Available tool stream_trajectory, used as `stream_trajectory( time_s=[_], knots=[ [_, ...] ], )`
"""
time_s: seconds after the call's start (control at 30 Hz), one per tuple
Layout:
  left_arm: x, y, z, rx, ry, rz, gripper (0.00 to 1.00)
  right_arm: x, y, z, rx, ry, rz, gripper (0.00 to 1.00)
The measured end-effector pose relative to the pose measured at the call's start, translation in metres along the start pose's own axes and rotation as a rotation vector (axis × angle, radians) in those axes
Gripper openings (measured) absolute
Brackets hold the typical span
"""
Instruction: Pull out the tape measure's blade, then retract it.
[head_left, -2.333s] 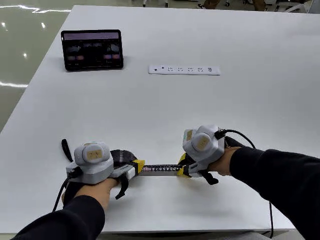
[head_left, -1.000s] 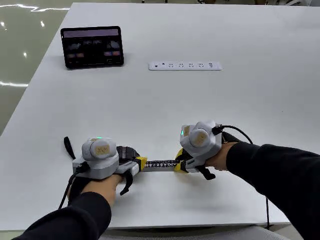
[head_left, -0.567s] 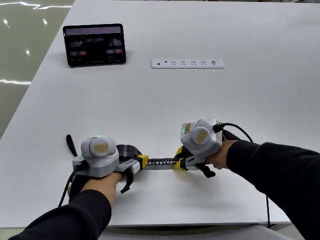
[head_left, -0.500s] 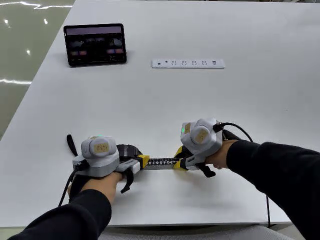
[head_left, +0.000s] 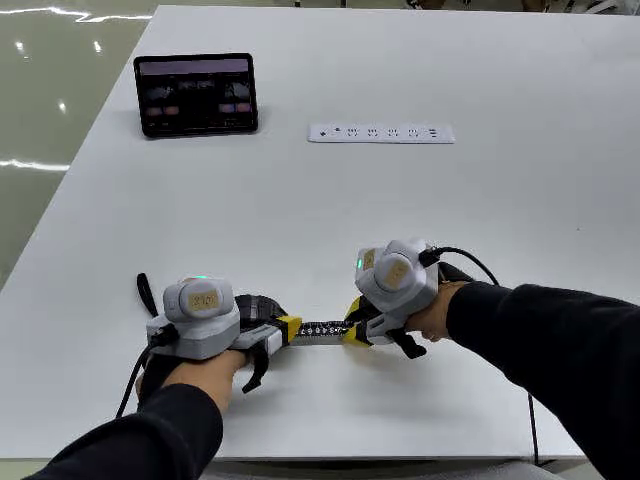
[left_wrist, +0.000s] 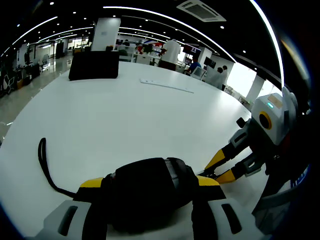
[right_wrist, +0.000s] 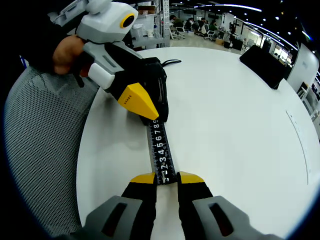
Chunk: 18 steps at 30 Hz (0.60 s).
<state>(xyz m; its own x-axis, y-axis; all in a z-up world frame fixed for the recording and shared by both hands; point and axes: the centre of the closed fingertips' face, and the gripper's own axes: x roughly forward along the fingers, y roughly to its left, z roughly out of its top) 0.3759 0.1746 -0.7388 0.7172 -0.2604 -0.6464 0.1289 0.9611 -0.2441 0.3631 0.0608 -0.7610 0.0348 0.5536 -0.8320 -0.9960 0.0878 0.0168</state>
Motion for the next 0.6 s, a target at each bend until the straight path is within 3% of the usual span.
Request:
stream_trajectory(
  time_s=[0.13, 0.23, 0.6],
  knots=[
    [0.0, 0.0, 0.0, -0.004, 0.005, -0.01, 0.64, 0.005, 0.004, 0.011, 0.031, -0.034, 0.006, 0.11],
    [0.0, 0.0, 0.0, -0.003, 0.007, -0.012, 0.64, 0.011, 0.007, 0.02, 0.002, -0.032, 0.006, 0.11],
    [0.0, 0.0, 0.0, -0.009, 0.007, -0.015, 0.64, 0.014, 0.008, 0.026, -0.001, -0.031, 0.016, 0.11]
  ],
)
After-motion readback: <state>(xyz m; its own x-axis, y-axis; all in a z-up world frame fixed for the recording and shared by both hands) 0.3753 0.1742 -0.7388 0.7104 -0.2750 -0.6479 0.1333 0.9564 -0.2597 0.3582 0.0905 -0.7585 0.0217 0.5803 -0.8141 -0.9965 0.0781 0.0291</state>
